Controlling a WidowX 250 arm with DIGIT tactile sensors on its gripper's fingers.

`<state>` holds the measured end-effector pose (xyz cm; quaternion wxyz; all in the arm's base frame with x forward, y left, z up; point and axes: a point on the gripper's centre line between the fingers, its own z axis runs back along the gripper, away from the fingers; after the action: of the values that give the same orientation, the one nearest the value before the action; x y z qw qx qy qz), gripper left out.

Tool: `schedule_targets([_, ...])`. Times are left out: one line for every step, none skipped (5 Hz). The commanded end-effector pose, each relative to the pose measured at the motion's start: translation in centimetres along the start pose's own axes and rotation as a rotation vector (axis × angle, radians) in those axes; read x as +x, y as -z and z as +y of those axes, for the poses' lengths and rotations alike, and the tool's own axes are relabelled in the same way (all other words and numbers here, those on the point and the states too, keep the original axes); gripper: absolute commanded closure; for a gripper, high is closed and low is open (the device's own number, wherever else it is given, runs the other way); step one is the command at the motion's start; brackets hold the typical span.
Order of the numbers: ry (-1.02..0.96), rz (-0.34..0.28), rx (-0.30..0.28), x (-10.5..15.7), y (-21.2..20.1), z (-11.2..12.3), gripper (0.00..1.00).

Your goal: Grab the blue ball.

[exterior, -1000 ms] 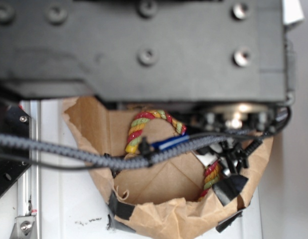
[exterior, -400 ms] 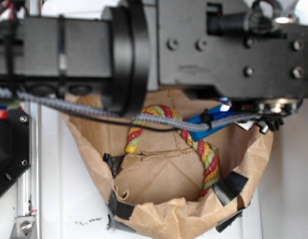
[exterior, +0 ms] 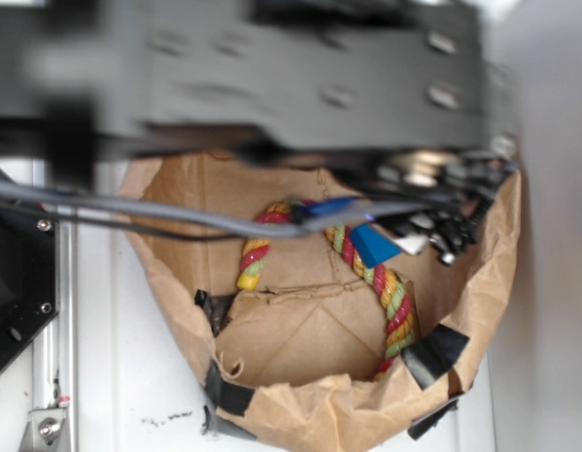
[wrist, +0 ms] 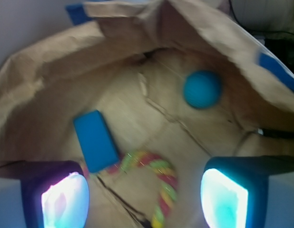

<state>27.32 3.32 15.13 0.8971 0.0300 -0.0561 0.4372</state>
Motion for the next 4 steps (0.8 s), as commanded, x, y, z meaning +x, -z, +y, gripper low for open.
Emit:
schedule_targets([0.002,-0.012,0.005,0.0,-0.3,1.0,0.00])
schedule_targets([0.002,-0.012,0.005,0.0,-0.3,1.0,0.00])
schedule_targets([0.002,-0.012,0.005,0.0,-0.3,1.0,0.00])
schedule_targets([-0.113,-0.006,0.007,0.3,1.9,1.1,0.00])
